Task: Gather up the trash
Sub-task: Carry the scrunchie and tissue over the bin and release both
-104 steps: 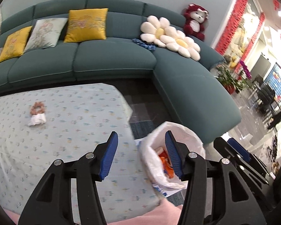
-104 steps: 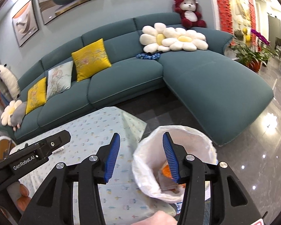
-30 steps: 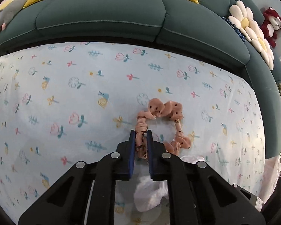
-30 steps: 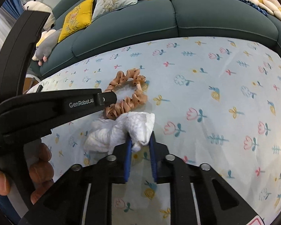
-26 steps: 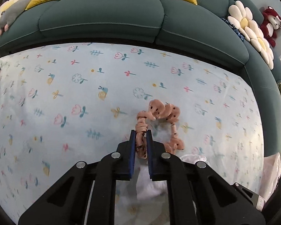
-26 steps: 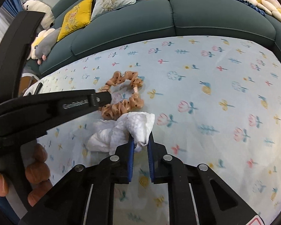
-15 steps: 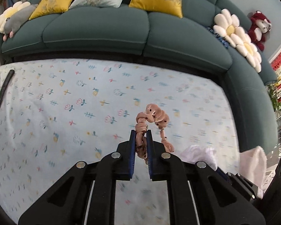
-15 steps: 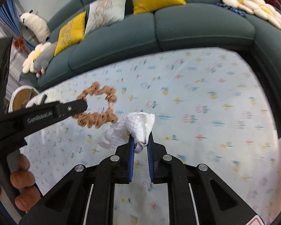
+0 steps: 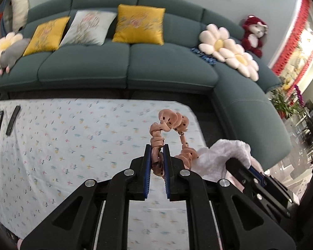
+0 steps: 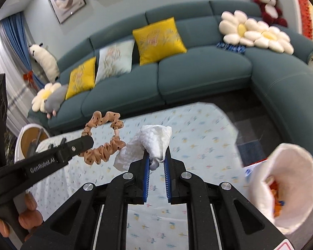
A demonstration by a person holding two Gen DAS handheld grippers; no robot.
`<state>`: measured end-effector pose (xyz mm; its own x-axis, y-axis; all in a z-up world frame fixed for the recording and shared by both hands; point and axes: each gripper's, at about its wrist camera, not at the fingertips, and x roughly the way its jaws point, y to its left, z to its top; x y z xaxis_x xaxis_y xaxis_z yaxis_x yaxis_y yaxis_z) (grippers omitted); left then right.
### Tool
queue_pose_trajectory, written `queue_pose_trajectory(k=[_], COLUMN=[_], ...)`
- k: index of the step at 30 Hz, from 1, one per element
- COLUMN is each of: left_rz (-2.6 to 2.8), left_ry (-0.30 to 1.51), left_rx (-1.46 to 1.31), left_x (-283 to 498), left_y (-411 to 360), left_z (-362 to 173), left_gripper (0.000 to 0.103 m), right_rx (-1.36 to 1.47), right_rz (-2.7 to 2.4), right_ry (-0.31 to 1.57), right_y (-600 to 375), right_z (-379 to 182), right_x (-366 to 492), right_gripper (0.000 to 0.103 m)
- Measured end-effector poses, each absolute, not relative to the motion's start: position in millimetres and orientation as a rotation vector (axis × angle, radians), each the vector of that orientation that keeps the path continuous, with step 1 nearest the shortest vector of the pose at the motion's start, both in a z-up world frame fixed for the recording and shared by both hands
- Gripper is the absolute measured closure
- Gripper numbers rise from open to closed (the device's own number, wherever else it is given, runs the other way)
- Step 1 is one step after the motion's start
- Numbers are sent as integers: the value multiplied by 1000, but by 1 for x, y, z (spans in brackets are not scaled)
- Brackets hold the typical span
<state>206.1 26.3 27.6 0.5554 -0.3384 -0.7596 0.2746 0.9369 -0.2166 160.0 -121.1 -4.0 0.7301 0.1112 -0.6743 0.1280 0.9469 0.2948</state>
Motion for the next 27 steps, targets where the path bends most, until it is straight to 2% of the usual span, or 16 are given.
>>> queue_pose_trajectory(k=[13, 27], left_rz=[-523, -667], left_ry=[836, 814], left_rx=[-14, 69], left_x=[129, 81], left_y=[-72, -174], left_z=[77, 85], left_gripper=[92, 92], right_rx=[364, 432], right_rz=[-131, -281], right_ry=[598, 540], right_y=[-212, -308], right_z=[56, 55], right_x=[65, -5], right_gripper=[91, 91])
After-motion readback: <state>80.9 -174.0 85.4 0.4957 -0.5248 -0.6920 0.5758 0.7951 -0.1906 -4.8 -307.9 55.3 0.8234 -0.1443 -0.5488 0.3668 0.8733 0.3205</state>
